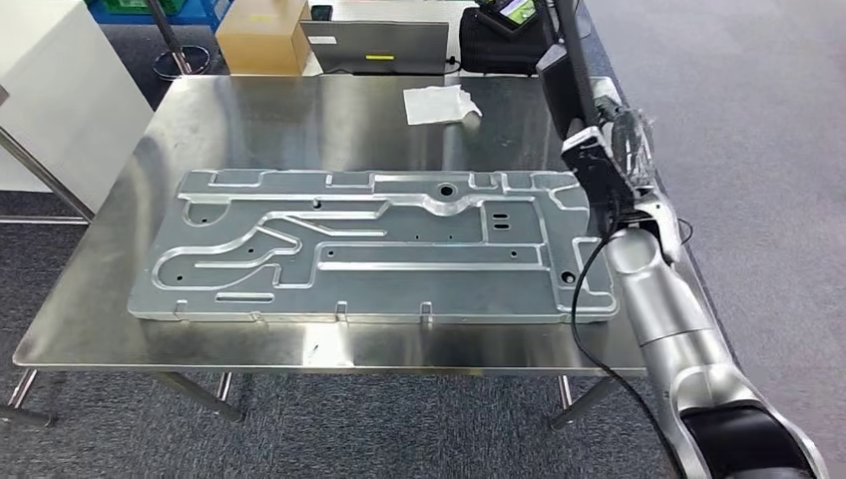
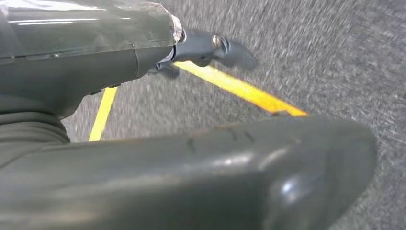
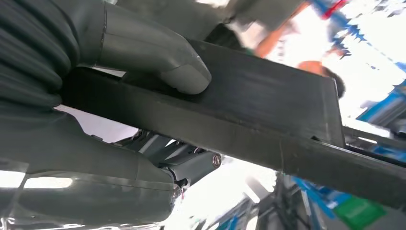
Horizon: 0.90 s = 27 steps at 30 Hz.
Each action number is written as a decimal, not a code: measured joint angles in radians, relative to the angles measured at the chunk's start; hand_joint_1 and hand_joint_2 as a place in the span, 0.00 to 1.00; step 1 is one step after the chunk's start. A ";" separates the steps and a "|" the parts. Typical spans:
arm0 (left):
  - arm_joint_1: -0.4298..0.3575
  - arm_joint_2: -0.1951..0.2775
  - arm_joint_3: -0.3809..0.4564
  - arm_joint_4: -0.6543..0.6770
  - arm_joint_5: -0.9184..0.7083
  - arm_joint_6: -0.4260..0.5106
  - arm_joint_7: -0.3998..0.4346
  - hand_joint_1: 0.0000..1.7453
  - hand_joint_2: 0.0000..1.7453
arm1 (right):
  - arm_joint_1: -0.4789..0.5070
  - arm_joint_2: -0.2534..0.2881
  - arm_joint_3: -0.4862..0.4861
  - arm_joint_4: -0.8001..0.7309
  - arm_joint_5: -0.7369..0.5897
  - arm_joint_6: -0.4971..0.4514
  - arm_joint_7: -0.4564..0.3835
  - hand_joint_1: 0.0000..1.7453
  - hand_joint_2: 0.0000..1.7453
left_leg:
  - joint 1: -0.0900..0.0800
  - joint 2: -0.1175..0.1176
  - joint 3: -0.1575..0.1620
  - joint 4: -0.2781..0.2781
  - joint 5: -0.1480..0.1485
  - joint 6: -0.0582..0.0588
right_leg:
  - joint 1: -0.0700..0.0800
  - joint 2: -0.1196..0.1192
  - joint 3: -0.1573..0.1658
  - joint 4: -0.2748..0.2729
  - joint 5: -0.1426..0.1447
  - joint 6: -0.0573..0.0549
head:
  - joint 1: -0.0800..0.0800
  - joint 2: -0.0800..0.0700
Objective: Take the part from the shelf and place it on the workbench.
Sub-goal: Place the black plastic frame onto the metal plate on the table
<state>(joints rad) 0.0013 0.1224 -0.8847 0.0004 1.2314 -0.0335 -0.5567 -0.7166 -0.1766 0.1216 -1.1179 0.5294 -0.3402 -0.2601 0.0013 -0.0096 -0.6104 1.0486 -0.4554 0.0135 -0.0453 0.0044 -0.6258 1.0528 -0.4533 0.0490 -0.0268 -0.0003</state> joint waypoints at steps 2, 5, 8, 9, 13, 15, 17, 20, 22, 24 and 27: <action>0.000 0.006 -0.018 0.000 0.000 -0.015 0.001 0.00 0.00 | -0.040 0.019 0.029 0.058 0.164 -0.092 0.038 1.00 1.00 | 0.001 0.001 0.000 -0.004 0.003 -0.005 | 0.003 0.002 -0.004 0.000 0.002 -0.002 | 0.000 0.000; -0.001 0.019 -0.047 0.000 0.003 -0.039 0.005 0.00 0.00 | -0.098 0.044 0.068 0.138 0.394 -0.189 0.075 1.00 1.00 | 0.003 0.001 0.001 -0.008 0.006 -0.010 | 0.005 0.003 -0.005 0.001 0.002 -0.005 | 0.000 0.000; -0.001 0.037 -0.071 0.000 0.007 -0.059 0.011 0.00 0.00 | -0.132 0.070 0.082 0.196 0.510 -0.218 0.091 1.00 1.00 | 0.005 0.001 0.001 -0.009 0.008 -0.013 | 0.008 0.001 -0.004 0.001 0.002 -0.007 | 0.000 0.000; 0.000 0.042 -0.078 0.000 0.010 -0.061 0.013 0.00 0.00 | -0.140 0.078 0.083 0.212 0.528 -0.217 0.091 1.00 1.00 | 0.006 0.000 0.001 -0.009 0.008 -0.014 | 0.008 0.000 -0.004 0.001 0.002 -0.008 | 0.000 0.000; -0.001 0.049 -0.106 0.000 0.016 -0.053 0.027 0.00 0.00 | -0.164 0.109 0.084 0.268 0.588 -0.184 0.090 1.00 1.00 | 0.006 -0.001 0.001 -0.010 0.010 -0.016 | 0.008 -0.001 -0.003 0.001 0.004 -0.010 | 0.000 0.000; -0.005 0.045 -0.122 0.000 0.014 -0.040 0.036 0.00 0.00 | -0.175 0.130 0.085 0.301 0.624 -0.156 0.088 1.00 1.00 | 0.006 -0.001 0.000 -0.010 0.010 -0.016 | 0.008 -0.001 -0.003 0.000 0.005 -0.011 | 0.000 0.000; -0.009 0.034 -0.139 0.000 0.009 -0.019 0.043 0.00 0.00 | -0.184 0.152 0.092 0.339 0.659 -0.129 0.080 1.00 1.00 | 0.006 0.000 0.000 -0.009 0.010 -0.016 | 0.008 0.000 -0.003 -0.002 0.006 -0.010 | 0.000 0.000; -0.014 0.005 -0.162 -0.001 0.004 0.011 0.047 0.00 0.00 | -0.190 0.184 0.114 0.401 0.696 -0.106 0.061 1.00 1.00 | 0.006 0.000 0.000 -0.009 0.010 -0.016 | 0.008 0.001 -0.002 -0.003 0.007 -0.009 | 0.000 0.000; -0.015 -0.019 -0.173 -0.001 0.002 0.028 0.047 0.00 0.00 | -0.191 0.202 0.129 0.440 0.710 -0.099 0.053 1.00 1.00 | 0.005 0.000 0.000 -0.009 0.010 -0.016 | 0.008 0.001 -0.002 -0.003 0.007 -0.009 | 0.000 0.000; -0.016 -0.041 -0.183 -0.001 0.001 0.048 0.048 0.00 0.00 | -0.194 0.218 0.144 0.478 0.729 -0.097 0.048 1.00 1.00 | 0.005 0.000 0.000 -0.009 0.010 -0.016 | 0.008 0.000 -0.002 -0.004 0.007 -0.009 | 0.000 0.000; -0.018 -0.075 -0.195 -0.001 0.001 0.081 0.052 0.00 0.00 | -0.198 0.242 0.173 0.539 0.759 -0.097 0.040 1.00 1.00 | 0.005 0.000 -0.001 -0.009 0.010 -0.016 | 0.008 0.000 -0.002 -0.005 0.007 -0.009 | 0.000 0.000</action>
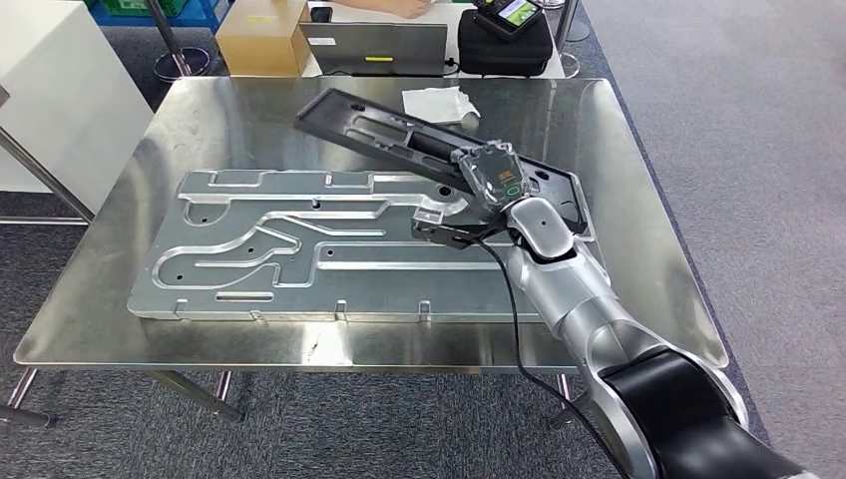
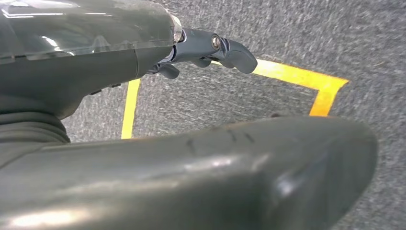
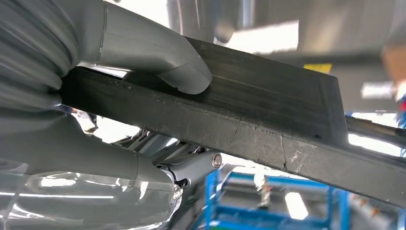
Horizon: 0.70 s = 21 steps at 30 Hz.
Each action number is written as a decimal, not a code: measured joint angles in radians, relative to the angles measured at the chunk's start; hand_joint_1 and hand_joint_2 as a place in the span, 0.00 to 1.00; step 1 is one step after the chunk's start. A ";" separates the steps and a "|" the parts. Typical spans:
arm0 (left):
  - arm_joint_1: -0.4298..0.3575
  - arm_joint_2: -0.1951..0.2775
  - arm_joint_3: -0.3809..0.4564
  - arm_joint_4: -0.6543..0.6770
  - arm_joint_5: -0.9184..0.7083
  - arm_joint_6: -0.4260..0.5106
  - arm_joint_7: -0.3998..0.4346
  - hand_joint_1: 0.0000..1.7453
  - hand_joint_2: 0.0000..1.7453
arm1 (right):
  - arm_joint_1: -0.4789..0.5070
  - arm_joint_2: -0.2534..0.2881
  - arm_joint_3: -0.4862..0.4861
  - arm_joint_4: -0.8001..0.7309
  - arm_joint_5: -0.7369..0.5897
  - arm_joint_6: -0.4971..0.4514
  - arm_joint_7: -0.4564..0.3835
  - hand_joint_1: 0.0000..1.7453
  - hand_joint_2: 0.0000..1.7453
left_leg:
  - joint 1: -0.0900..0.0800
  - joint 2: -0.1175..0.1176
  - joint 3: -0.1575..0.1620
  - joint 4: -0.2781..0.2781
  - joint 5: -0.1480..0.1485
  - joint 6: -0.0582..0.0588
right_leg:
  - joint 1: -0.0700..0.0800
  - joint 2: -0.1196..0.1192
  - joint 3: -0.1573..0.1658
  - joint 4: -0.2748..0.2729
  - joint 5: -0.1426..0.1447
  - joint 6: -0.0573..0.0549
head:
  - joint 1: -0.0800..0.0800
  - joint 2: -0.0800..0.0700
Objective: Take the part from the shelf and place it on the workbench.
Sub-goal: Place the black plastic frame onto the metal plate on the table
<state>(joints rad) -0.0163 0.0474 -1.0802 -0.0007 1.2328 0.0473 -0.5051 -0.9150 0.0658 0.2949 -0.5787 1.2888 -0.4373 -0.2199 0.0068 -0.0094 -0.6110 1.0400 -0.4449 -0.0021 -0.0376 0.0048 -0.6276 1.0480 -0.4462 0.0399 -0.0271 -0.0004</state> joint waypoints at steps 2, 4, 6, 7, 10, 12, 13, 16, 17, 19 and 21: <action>0.000 -0.018 -0.005 0.000 0.000 0.009 0.002 0.00 0.00 | 0.000 0.010 0.015 0.031 0.008 0.000 -0.002 1.00 1.00 | 0.000 0.000 0.000 0.000 0.000 0.000 | 0.000 0.000 0.000 0.000 0.000 0.000 | 0.000 0.000; -0.001 -0.032 -0.006 0.000 0.000 0.013 0.003 0.00 0.00 | -0.001 0.018 0.025 0.052 0.009 -0.001 -0.002 1.00 1.00 | 0.000 0.000 0.000 0.000 0.000 0.000 | 0.000 0.000 0.000 -0.001 0.000 0.000 | 0.000 0.000; -0.002 -0.039 -0.008 -0.001 0.000 0.018 0.005 0.00 0.00 | -0.002 0.024 0.031 0.068 0.009 -0.001 -0.002 1.00 1.00 | 0.000 0.000 0.000 0.000 0.000 0.000 | 0.000 0.000 0.000 -0.001 0.000 0.000 | 0.000 0.000; -0.002 -0.042 -0.009 -0.001 0.001 0.022 0.006 0.00 0.00 | -0.003 0.027 0.033 0.076 0.011 -0.001 -0.003 1.00 1.00 | 0.000 0.000 0.000 0.000 0.000 0.000 | 0.000 0.000 0.000 -0.001 0.000 0.000 | 0.000 0.000; -0.003 -0.049 -0.014 -0.005 0.004 0.035 0.012 0.00 0.00 | -0.006 0.038 0.045 0.097 0.029 0.002 -0.015 1.00 1.00 | 0.000 0.000 0.000 0.000 0.000 0.000 | 0.000 0.000 0.000 -0.001 0.000 0.000 | 0.000 0.000; -0.005 -0.055 -0.018 -0.012 0.008 0.052 0.020 0.00 0.00 | -0.007 0.050 0.058 0.112 0.050 0.006 -0.028 1.00 1.00 | 0.000 0.000 0.000 0.000 0.000 0.000 | 0.000 0.001 0.000 -0.001 0.000 0.001 | 0.000 0.000; -0.007 -0.059 -0.019 -0.018 0.011 0.062 0.024 0.00 0.00 | -0.008 0.058 0.067 0.120 0.061 0.009 -0.034 1.00 1.00 | 0.000 0.001 0.000 0.000 0.000 0.000 | 0.000 0.001 0.000 -0.001 0.000 0.001 | 0.000 0.000; -0.013 -0.069 -0.023 -0.035 0.016 0.087 0.033 0.00 0.00 | -0.008 0.083 0.092 0.145 0.088 0.021 -0.050 0.75 1.00 | 0.000 0.001 0.000 0.000 0.000 0.000 | 0.000 0.001 0.000 -0.001 0.001 0.001 | 0.000 0.000; -0.014 -0.073 -0.024 -0.040 0.018 0.095 0.034 0.00 0.25 | -0.007 0.091 0.100 0.153 0.092 0.025 -0.056 0.50 1.00 | 0.000 0.001 0.000 0.000 0.000 0.000 | 0.000 0.001 0.000 -0.001 0.001 0.001 | 0.000 0.000; -0.016 -0.082 -0.025 -0.051 0.022 0.111 0.033 0.00 0.75 | -0.007 0.105 0.111 0.166 0.095 0.034 -0.069 0.00 1.00 | 0.000 0.001 0.000 0.000 0.000 0.000 | 0.000 0.001 0.000 -0.001 0.001 0.001 | 0.000 0.000; -0.020 -0.092 -0.027 -0.061 0.023 0.127 0.030 0.00 0.75 | -0.006 0.118 0.120 0.177 0.095 0.039 -0.079 0.00 1.00 | 0.000 0.001 0.000 0.000 0.000 0.000 | 0.000 0.001 0.000 -0.001 0.001 0.001 | 0.000 0.000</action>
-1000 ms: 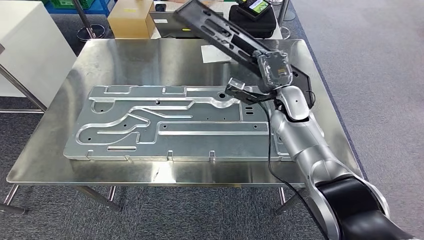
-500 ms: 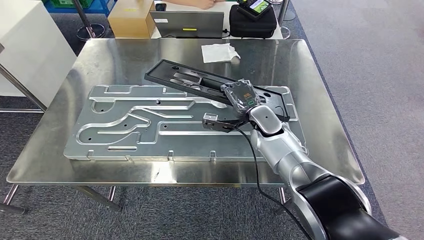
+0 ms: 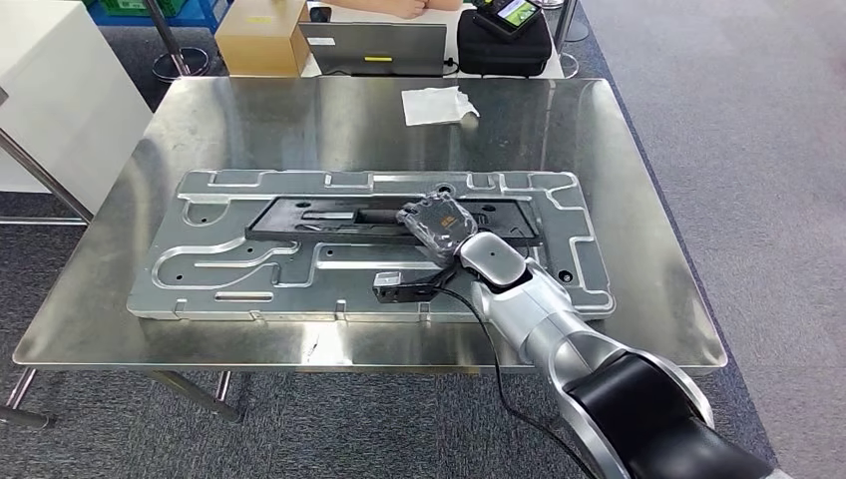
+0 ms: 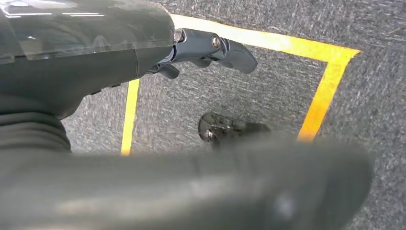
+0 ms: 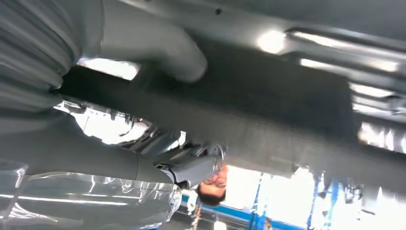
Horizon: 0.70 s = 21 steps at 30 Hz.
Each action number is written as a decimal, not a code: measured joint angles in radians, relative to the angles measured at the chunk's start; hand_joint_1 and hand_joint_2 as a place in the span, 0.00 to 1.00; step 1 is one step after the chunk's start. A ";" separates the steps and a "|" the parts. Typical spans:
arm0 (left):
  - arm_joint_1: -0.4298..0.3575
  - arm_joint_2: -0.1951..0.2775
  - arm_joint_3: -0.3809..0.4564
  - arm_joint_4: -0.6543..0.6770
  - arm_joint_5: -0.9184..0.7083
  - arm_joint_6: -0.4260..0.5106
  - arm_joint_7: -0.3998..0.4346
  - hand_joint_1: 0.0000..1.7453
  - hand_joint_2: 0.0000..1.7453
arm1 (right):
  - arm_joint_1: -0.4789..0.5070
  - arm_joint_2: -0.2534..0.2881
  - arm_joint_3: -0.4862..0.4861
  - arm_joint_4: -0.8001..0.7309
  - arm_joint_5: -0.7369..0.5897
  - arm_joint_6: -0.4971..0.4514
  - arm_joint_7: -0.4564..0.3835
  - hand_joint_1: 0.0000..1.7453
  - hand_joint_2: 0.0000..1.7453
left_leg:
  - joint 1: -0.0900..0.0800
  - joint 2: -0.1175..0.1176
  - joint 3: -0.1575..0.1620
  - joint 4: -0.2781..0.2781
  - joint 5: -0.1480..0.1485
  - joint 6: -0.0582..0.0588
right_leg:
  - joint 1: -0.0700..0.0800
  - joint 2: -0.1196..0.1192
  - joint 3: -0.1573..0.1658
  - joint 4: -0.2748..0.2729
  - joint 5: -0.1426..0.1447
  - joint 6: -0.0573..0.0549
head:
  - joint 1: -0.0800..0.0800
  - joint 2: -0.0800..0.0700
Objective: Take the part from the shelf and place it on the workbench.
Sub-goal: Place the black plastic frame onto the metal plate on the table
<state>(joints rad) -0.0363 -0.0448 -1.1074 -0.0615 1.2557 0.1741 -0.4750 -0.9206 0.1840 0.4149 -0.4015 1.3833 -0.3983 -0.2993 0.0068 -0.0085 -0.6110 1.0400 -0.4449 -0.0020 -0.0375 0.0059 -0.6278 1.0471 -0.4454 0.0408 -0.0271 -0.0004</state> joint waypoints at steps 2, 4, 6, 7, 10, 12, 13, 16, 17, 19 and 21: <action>-0.005 -0.010 -0.002 -0.009 0.001 0.012 -0.003 0.00 0.25 | 0.001 0.013 0.007 0.008 -0.002 0.002 -0.006 0.00 1.00 | 0.000 0.000 0.000 0.000 0.000 0.000 | 0.000 0.000 0.000 0.000 0.000 0.000 | 0.000 0.000; -0.009 -0.019 -0.003 -0.017 0.007 0.023 -0.005 0.00 0.00 | 0.003 0.026 0.011 0.015 -0.004 0.003 -0.010 0.00 1.00 | 0.000 0.000 0.000 0.000 0.000 0.000 | 0.000 0.000 0.000 0.000 0.000 0.000 | 0.000 0.000; -0.013 -0.029 -0.003 -0.023 0.012 0.033 -0.008 0.00 0.00 | 0.004 0.034 0.013 0.019 -0.010 0.003 -0.014 0.00 1.00 | 0.000 0.000 0.000 0.000 0.000 0.000 | 0.000 0.000 0.000 0.000 0.000 0.000 | 0.000 0.000; -0.014 -0.033 -0.003 -0.026 0.014 0.039 -0.009 0.00 0.00 | 0.004 0.038 0.014 0.020 -0.014 0.003 -0.015 0.00 1.00 | 0.000 0.000 0.000 0.000 0.000 0.000 | 0.000 0.000 0.000 0.000 0.000 0.000 | 0.000 0.000; -0.018 -0.045 -0.003 -0.031 0.024 0.055 -0.008 0.00 0.00 | 0.005 0.043 0.014 0.022 -0.028 0.002 -0.015 0.00 1.00 | 0.000 0.000 0.000 0.000 0.000 0.000 | 0.000 0.000 0.000 0.000 0.000 0.000 | 0.000 0.000; -0.021 -0.049 -0.003 -0.035 0.028 0.063 -0.005 0.00 0.00 | 0.005 0.045 0.014 0.022 -0.034 0.001 -0.013 0.00 1.00 | 0.000 0.000 0.000 0.000 0.000 0.000 | 0.000 0.000 0.000 0.000 0.000 0.000 | 0.000 0.000; -0.022 -0.052 -0.002 -0.036 0.029 0.065 -0.003 0.00 0.00 | 0.005 0.046 0.014 0.022 -0.037 0.000 -0.012 0.00 1.00 | 0.000 0.000 0.000 0.000 0.000 0.000 | 0.000 0.000 0.000 0.000 0.000 0.000 | 0.000 0.000; -0.023 -0.058 -0.002 -0.040 0.034 0.073 0.001 0.00 0.00 | 0.006 0.047 0.013 0.022 -0.063 -0.005 -0.004 0.00 0.75 | 0.000 0.000 0.001 0.000 0.000 0.000 | 0.000 0.000 0.000 0.000 0.001 0.000 | 0.000 0.000; -0.024 -0.060 -0.002 -0.041 0.036 0.077 0.002 0.00 0.00 | 0.006 0.048 0.011 0.022 -0.081 -0.009 -0.002 0.00 0.50 | 0.000 0.000 0.001 0.000 0.000 0.000 | 0.000 0.000 0.000 0.000 0.001 0.000 | 0.000 0.000; -0.025 -0.064 -0.002 -0.043 0.042 0.083 0.007 0.00 0.00 | 0.007 0.049 0.001 0.019 -0.125 -0.018 0.002 0.00 0.00 | 0.000 0.000 0.001 0.000 0.000 0.000 | 0.000 0.000 0.000 0.000 0.001 0.000 | 0.000 0.000; -0.026 -0.068 -0.002 -0.046 0.046 0.084 0.010 0.00 0.00 | 0.007 0.050 -0.014 0.013 -0.179 -0.017 -0.005 0.00 0.00 | 0.000 0.000 0.001 0.000 0.000 0.000 | 0.000 0.000 0.001 0.000 0.001 0.000 | 0.000 0.000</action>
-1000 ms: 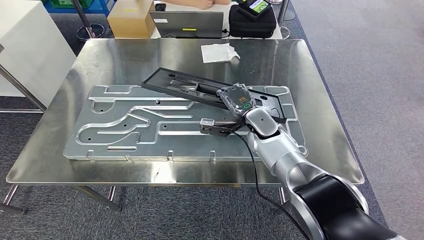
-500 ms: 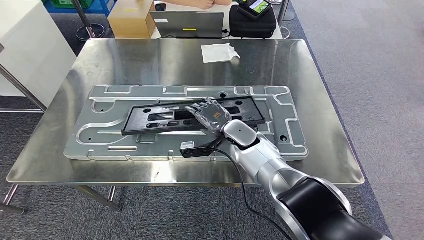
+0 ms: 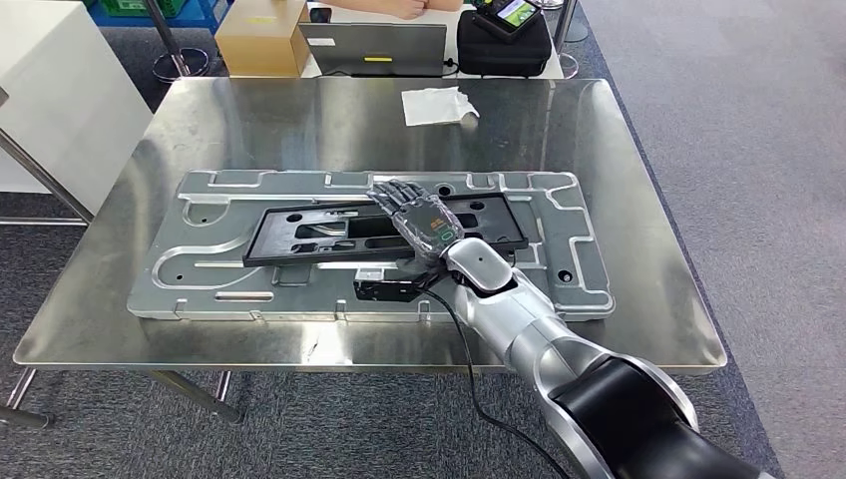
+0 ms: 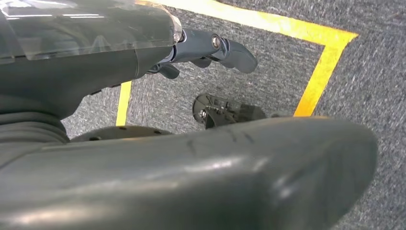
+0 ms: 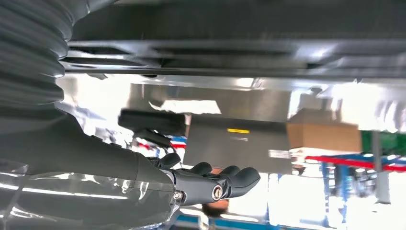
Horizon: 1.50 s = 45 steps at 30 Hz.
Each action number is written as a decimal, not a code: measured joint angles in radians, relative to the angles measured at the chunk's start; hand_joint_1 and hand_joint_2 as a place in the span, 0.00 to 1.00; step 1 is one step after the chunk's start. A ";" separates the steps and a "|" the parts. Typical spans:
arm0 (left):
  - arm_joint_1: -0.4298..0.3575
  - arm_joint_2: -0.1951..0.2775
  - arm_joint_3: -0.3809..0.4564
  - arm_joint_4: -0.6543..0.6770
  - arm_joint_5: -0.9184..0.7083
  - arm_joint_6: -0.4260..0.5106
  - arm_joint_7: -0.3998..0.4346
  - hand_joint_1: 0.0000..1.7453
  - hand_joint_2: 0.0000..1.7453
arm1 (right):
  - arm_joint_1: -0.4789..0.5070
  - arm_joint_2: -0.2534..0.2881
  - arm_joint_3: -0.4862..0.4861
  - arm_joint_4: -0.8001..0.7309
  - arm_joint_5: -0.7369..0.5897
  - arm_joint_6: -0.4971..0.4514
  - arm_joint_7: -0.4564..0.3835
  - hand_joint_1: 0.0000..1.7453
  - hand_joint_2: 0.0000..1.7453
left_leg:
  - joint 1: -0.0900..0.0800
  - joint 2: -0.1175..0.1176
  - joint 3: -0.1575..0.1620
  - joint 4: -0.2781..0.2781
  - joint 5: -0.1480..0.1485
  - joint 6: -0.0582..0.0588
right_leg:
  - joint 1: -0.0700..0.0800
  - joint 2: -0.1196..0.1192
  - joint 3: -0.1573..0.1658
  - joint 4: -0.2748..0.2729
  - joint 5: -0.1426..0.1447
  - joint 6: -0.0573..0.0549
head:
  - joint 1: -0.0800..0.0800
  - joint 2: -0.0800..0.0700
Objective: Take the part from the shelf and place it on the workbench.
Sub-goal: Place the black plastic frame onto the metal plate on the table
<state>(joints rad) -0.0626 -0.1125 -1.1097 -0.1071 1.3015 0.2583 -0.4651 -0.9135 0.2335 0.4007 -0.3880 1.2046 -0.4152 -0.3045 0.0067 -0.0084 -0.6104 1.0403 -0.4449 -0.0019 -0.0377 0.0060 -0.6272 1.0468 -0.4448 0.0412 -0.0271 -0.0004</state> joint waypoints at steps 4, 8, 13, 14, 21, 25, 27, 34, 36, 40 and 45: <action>-0.001 -0.004 0.000 -0.001 0.010 0.000 0.001 0.00 0.00 | 0.005 0.014 -0.088 -0.042 -0.242 0.095 -0.085 0.00 0.00 | 0.000 0.000 0.000 0.000 0.000 0.000 | 0.000 0.000 0.000 0.000 0.000 0.000 | 0.000 0.000; -0.002 -0.007 0.000 -0.002 0.016 0.000 0.001 0.00 0.00 | 0.009 0.028 -0.171 -0.114 -0.383 0.188 -0.107 0.00 1.00 | 0.000 0.000 0.000 0.000 0.000 0.000 | 0.000 0.000 0.000 0.000 0.000 0.000 | 0.000 0.000; -0.001 -0.009 0.000 -0.003 0.019 0.000 0.000 0.00 0.00 | 0.056 0.031 -0.218 -0.292 -0.736 0.396 -0.135 0.00 1.00 | 0.000 0.000 0.000 0.000 0.000 0.000 | 0.000 0.000 0.000 0.000 0.001 0.000 | 0.000 0.000; 0.000 -0.011 0.000 -0.003 0.019 0.001 -0.001 0.00 0.00 | 0.070 0.026 -0.222 -0.350 -0.821 0.443 -0.116 0.00 1.00 | 0.000 0.000 0.000 0.001 0.000 0.000 | 0.000 0.000 0.000 0.000 0.001 0.000 | 0.000 0.000; 0.015 -0.016 -0.004 -0.003 0.019 -0.001 -0.010 0.00 0.00 | 0.176 -0.100 -0.221 -0.784 -1.246 0.559 -0.010 0.00 1.00 | 0.000 -0.001 0.000 0.001 0.000 0.001 | 0.000 -0.001 0.001 -0.003 0.001 0.001 | 0.000 0.000; 0.019 -0.015 -0.007 -0.003 0.020 -0.010 -0.011 0.00 0.00 | 0.216 -0.167 -0.221 -0.932 -1.280 0.566 -0.011 0.00 1.00 | -0.001 0.000 0.000 0.001 -0.001 0.001 | -0.001 0.000 0.001 -0.003 0.001 0.001 | 0.000 0.000; 0.019 -0.015 -0.008 -0.003 0.020 -0.010 -0.012 0.00 0.00 | 0.228 -0.185 -0.220 -0.974 -1.282 0.568 -0.011 0.00 1.00 | -0.001 0.000 0.000 0.001 -0.001 0.001 | -0.001 0.000 0.001 -0.003 0.001 0.002 | 0.000 0.000; 0.019 -0.015 -0.009 -0.003 0.024 -0.010 -0.013 0.00 0.00 | 0.242 -0.218 -0.210 -1.036 -1.287 0.550 -0.012 0.00 1.00 | -0.001 0.000 0.000 0.001 0.000 0.001 | -0.001 0.000 0.001 -0.003 0.002 0.002 | 0.000 0.000; 0.019 -0.015 -0.009 -0.003 0.030 -0.008 -0.014 0.00 0.00 | 0.245 -0.227 -0.206 -1.046 -1.293 0.535 -0.022 0.00 1.00 | -0.001 0.000 0.000 0.001 0.000 0.001 | -0.001 0.000 0.001 -0.003 0.002 0.002 | 0.000 0.000; 0.018 -0.016 -0.009 -0.003 0.045 0.012 -0.014 0.00 0.00 | 0.265 -0.248 -0.205 -1.088 -1.331 0.516 -0.123 0.00 1.00 | -0.002 0.000 0.000 0.002 -0.001 0.002 | -0.001 0.000 0.002 -0.004 0.002 0.002 | 0.000 0.000; 0.016 -0.019 -0.005 -0.003 0.083 0.030 -0.026 0.00 0.00 | 0.374 -0.252 -0.209 -1.217 -1.312 0.409 -0.223 0.00 0.00 | -0.003 -0.001 -0.001 0.003 -0.001 0.005 | -0.003 -0.001 0.003 -0.006 0.004 0.005 | 0.000 0.000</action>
<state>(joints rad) -0.0467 -0.1311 -1.1148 -0.1099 1.3849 0.2886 -0.4915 -0.5398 -0.0184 0.1915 -1.6048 -0.1073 -0.0066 -0.5272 0.0038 -0.0091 -0.6110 1.0438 -0.4456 0.0029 -0.0405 0.0053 -0.6240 1.0412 -0.4410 0.0461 -0.0269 -0.0004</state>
